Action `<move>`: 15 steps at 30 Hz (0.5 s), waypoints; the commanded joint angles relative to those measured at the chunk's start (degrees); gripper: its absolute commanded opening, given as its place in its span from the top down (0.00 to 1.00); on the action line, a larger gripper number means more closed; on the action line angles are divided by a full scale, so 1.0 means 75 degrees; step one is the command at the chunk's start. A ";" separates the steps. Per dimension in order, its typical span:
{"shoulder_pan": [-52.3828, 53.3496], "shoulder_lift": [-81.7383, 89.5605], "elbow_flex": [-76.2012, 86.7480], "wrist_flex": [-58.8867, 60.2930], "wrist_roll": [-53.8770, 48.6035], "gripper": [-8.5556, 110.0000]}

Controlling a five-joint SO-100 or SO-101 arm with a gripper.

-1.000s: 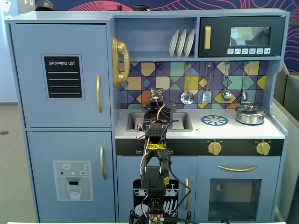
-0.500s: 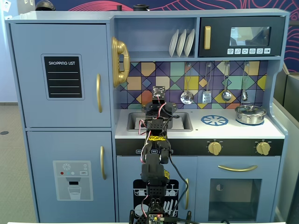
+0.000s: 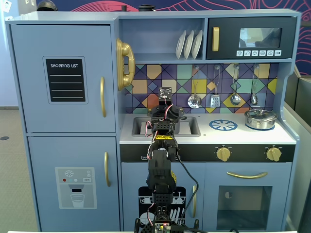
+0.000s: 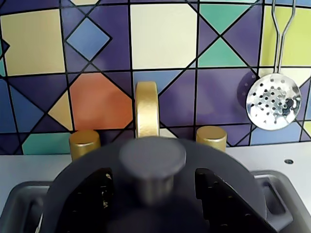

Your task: Take off the lid from the gray recipient and place it on the counter

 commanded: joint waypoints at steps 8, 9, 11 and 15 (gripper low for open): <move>-0.0105 -0.0445 -0.0727 -0.0270 0.0047 0.84; -0.0129 -0.0445 -0.0715 -0.0270 0.0047 0.85; -0.0141 -0.0469 -0.0703 -0.0270 0.0047 0.85; -0.0234 -0.0527 -0.0680 -0.0270 -0.0012 0.91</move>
